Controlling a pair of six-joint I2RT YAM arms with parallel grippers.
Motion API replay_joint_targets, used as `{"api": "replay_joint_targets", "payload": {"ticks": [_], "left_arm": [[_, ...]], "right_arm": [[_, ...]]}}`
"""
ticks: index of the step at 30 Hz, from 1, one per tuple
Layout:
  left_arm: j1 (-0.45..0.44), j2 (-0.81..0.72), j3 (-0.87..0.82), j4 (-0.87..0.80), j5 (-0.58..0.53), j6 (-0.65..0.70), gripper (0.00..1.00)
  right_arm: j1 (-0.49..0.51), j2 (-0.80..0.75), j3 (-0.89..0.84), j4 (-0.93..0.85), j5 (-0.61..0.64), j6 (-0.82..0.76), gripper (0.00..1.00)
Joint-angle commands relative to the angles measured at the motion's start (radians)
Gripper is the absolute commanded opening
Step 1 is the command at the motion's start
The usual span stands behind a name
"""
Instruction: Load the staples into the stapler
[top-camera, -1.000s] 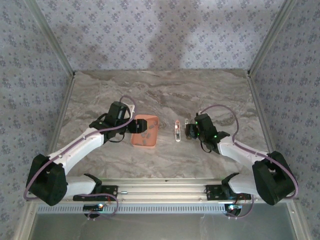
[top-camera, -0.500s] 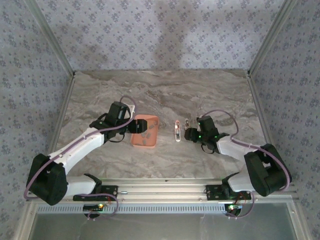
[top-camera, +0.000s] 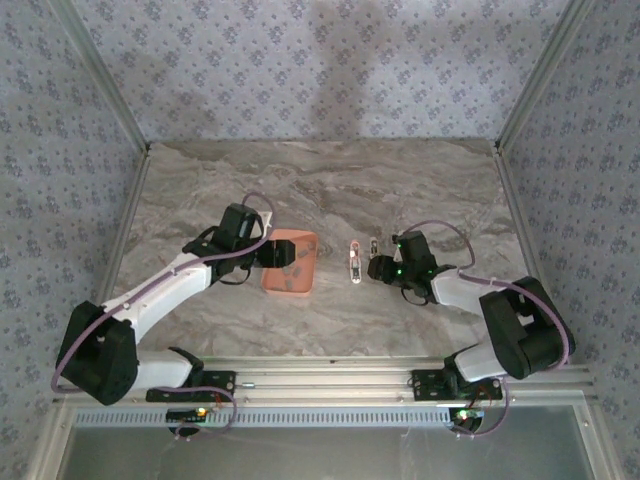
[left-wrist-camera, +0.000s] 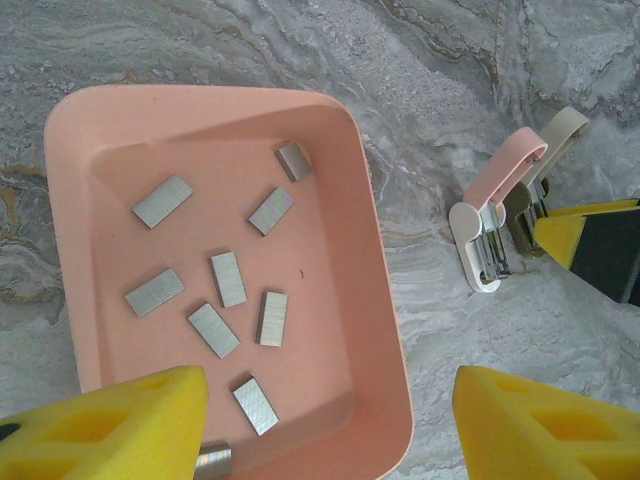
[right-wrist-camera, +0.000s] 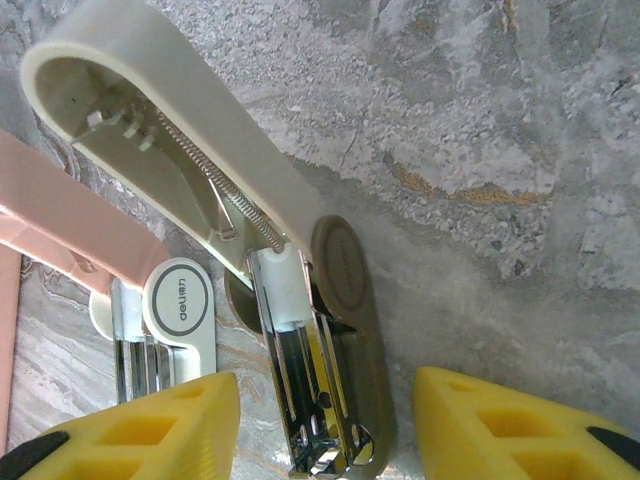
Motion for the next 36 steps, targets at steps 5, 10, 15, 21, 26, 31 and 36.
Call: {"api": "replay_joint_targets", "payload": {"ticks": [5, 10, 15, 21, 26, 31, 36], "left_arm": [[0.0, 0.009, 0.014, 0.015, 0.02, 0.001, 0.66], [-0.002, 0.009, 0.011, 0.012, 0.02, 0.0, 0.66], [-0.004, 0.007, 0.01, 0.008, 0.023, 0.002, 0.66], [-0.023, 0.026, 0.042, -0.071, 0.039, 0.037, 0.65], [-0.076, 0.08, 0.104, -0.181, 0.028, 0.089, 0.63], [-0.137, 0.173, 0.18, -0.268, 0.047, 0.138, 0.64], [-0.18, 0.27, 0.248, -0.344, 0.079, 0.182, 0.64]], "right_arm": [[0.0, 0.015, -0.011, 0.027, -0.052, 0.007, 0.47], [0.0, 0.015, -0.015, 0.028, -0.055, 0.008, 0.44], [0.001, -0.002, -0.013, 0.008, -0.042, 0.006, 0.45], [0.002, -0.115, -0.01, -0.057, 0.012, -0.03, 0.49], [0.014, -0.21, 0.0, -0.092, 0.006, -0.098, 0.52], [0.02, -0.273, -0.006, -0.115, 0.018, -0.123, 0.53], [0.022, -0.3, -0.019, -0.112, -0.003, -0.138, 0.54]]}}
